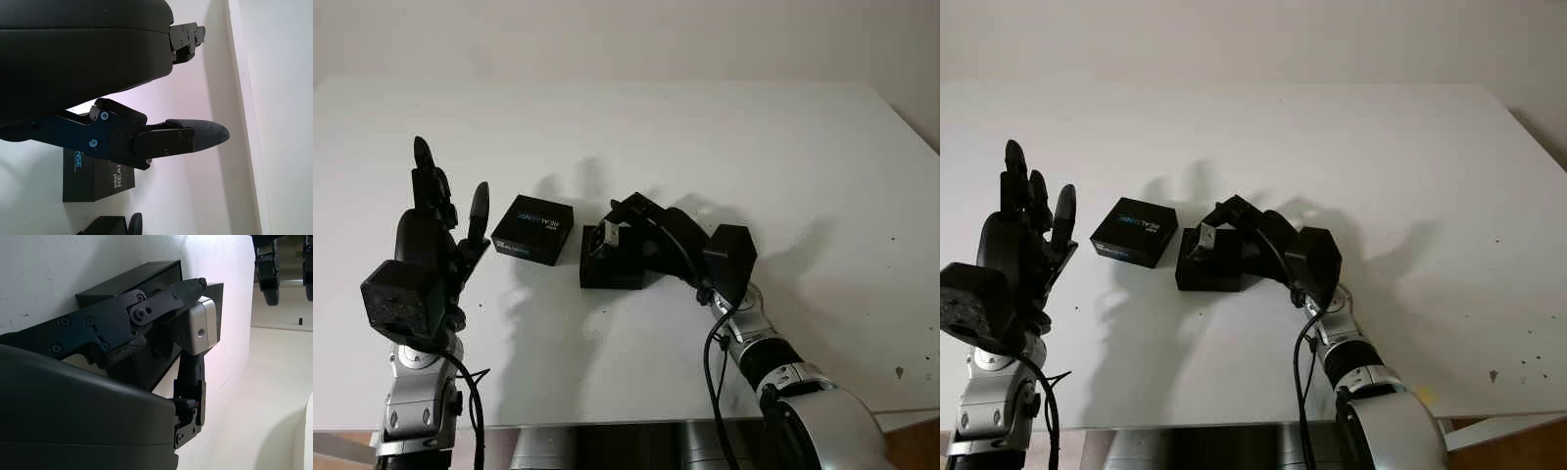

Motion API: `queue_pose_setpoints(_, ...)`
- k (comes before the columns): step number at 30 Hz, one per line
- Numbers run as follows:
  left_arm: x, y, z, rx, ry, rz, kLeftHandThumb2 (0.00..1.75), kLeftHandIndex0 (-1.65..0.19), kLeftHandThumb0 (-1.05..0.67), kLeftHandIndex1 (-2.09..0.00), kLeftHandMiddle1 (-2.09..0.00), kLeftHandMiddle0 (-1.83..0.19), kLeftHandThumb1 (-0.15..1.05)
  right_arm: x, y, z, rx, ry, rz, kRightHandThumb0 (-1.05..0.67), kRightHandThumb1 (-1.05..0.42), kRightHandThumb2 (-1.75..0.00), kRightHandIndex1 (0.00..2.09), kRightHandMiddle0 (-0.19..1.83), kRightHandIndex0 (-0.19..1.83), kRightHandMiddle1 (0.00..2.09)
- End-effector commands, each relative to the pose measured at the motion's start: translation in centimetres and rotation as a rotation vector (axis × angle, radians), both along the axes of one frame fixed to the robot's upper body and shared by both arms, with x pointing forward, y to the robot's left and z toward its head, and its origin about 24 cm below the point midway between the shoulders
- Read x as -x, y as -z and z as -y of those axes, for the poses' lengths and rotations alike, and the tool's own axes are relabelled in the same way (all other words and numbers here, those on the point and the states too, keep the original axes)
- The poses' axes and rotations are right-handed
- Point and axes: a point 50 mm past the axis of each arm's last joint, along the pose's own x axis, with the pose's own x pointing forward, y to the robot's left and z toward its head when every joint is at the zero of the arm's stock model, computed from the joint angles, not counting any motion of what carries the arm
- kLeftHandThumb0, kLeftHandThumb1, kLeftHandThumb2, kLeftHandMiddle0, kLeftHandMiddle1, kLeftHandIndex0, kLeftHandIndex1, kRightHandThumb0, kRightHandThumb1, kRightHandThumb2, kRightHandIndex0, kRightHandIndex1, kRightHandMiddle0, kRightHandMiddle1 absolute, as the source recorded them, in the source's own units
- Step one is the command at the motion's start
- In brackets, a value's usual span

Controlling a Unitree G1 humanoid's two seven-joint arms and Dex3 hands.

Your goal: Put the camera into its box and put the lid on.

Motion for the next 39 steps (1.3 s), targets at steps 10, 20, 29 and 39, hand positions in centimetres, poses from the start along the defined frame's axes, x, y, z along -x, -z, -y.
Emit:
queue_pose_setpoints(10,0.3,-0.3,0.1,-0.008,0.002,0.018,0.46,0.17,-0.64,0.00,-0.02,0.13,1.05,1.0,2.2,0.4,0.111,0.003,-0.064,-0.56,-1.03,-0.05,0.05,0.25,0.12,1.72)
queue_pose_setpoints(20,0.2,-0.6,0.0,-0.010,0.012,0.020,0.47,0.17,-0.64,0.00,-0.02,0.13,1.05,0.9,1.8,0.4,0.337,-0.024,0.075,-0.58,-1.04,-0.07,0.03,0.02,-0.02,1.58)
queue_pose_setpoints(29,0.3,-0.7,-0.1,-0.017,0.002,0.012,0.45,0.16,-0.64,0.00,-0.03,0.13,1.05,1.1,0.1,0.8,0.527,-0.024,0.333,-0.67,-0.96,-0.05,0.00,-0.13,-0.19,0.36)
queue_pose_setpoints(39,0.2,-0.6,0.0,-0.017,0.013,0.017,0.46,0.17,-0.64,0.00,-0.03,0.14,1.05,1.4,-1.8,2.4,0.531,0.004,0.448,-0.63,-0.98,-0.06,0.00,-0.12,-0.19,0.21)
